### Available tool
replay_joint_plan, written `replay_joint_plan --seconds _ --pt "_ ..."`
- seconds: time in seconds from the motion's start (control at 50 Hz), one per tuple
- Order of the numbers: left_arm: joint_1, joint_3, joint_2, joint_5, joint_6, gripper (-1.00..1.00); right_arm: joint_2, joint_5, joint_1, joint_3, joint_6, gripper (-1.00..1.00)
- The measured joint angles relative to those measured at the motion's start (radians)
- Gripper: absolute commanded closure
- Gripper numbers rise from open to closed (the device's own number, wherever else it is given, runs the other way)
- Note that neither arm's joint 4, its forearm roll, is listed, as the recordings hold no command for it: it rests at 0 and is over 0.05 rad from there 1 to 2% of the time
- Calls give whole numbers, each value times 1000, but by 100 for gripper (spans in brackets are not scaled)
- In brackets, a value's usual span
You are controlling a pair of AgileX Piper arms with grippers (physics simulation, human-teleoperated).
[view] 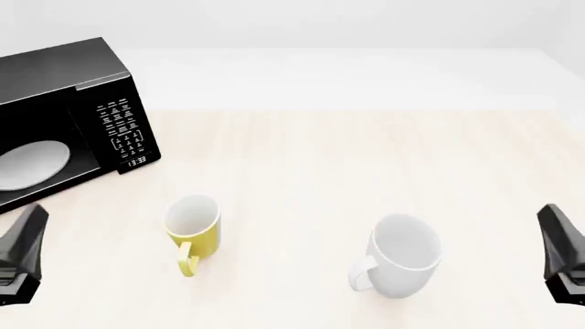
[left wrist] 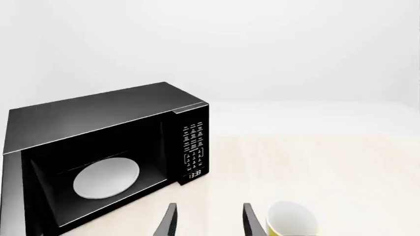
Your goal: Put the yellow and white mug in the microwave and close it.
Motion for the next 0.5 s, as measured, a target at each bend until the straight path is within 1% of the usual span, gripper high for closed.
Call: replay_joint_plan --seconds 0.24,0.5 --pt "-2 -4 9 -3 3 -100 3 -1 -2 -2 6 -100" --pt "-27 -35 2 30 24 -100 4 -1 -3 -2 7 -100"
